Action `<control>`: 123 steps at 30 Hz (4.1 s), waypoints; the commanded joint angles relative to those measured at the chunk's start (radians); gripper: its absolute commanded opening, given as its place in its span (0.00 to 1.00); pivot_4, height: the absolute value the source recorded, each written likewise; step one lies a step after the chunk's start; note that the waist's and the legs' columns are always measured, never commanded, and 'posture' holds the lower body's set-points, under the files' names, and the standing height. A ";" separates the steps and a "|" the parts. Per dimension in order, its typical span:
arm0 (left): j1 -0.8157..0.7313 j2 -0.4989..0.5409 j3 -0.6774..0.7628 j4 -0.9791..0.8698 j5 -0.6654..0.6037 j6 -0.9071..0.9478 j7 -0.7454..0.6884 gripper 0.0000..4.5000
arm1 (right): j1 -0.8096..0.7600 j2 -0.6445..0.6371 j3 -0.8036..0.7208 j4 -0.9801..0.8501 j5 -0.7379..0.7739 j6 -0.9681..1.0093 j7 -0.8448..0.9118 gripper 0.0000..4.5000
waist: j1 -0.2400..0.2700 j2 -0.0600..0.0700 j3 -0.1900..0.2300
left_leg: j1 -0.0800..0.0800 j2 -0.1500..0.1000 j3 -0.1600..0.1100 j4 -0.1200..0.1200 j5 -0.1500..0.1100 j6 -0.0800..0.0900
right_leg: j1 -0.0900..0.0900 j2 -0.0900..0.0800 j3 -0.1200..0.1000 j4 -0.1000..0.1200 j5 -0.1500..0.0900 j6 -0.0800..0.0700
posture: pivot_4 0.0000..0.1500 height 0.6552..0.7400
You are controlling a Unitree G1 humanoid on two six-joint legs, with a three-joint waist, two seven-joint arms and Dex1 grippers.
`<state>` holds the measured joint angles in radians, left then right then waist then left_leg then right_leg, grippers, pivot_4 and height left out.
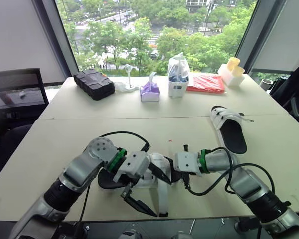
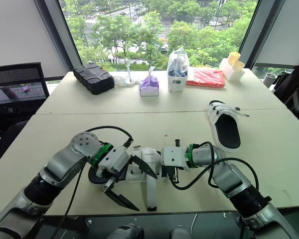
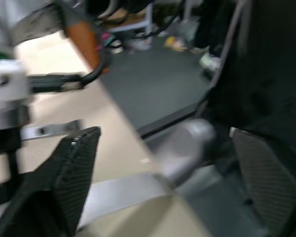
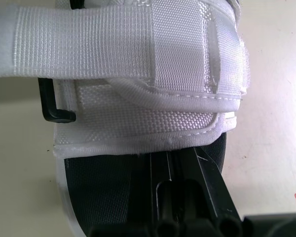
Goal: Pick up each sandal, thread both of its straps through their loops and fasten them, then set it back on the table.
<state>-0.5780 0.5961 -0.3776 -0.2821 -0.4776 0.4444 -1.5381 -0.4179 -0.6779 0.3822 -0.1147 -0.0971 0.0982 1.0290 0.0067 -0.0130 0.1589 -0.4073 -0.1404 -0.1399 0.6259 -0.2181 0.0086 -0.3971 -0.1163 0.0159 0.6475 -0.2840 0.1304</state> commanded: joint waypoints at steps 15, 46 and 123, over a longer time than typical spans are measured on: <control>0.005 -0.217 0.556 0.127 -0.478 0.771 0.774 0.99 | 0.009 0.003 0.033 0.035 -0.045 0.010 -0.002 0.00 | -0.016 0.000 0.000 | 0.001 0.000 -0.001 -0.002 0.000 -0.001 | 0.000 0.002 0.001 0.001 0.000 0.001 | 1.00 1.00; 0.612 -0.217 0.277 -0.250 -0.499 0.605 0.958 0.99 | 0.047 -0.023 0.040 -0.046 -0.056 0.049 0.042 0.00 | 0.007 0.001 -0.001 | 0.004 0.000 0.001 -0.005 -0.003 -0.001 | 0.003 -0.002 0.001 -0.009 -0.004 -0.007 | 1.00 1.00; 0.233 -0.370 0.345 0.153 -0.508 0.588 0.902 0.01 | 0.028 0.000 0.038 -0.034 -0.070 0.058 0.025 0.00 | 0.006 0.001 -0.001 | 0.005 0.000 0.000 -0.007 -0.002 0.001 | 0.004 -0.001 0.000 -0.013 -0.002 -0.003 | 1.00 1.00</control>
<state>-0.3552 0.2324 -0.0062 -0.1202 -1.0133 1.0488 -0.6340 -0.4062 -0.6803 0.3874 -0.1738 -0.1420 0.1383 1.0444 0.0127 -0.0122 0.1582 -0.4027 -0.1401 -0.1396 0.6192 -0.2201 0.0092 -0.3930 -0.1175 0.0155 0.6348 -0.2861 0.1276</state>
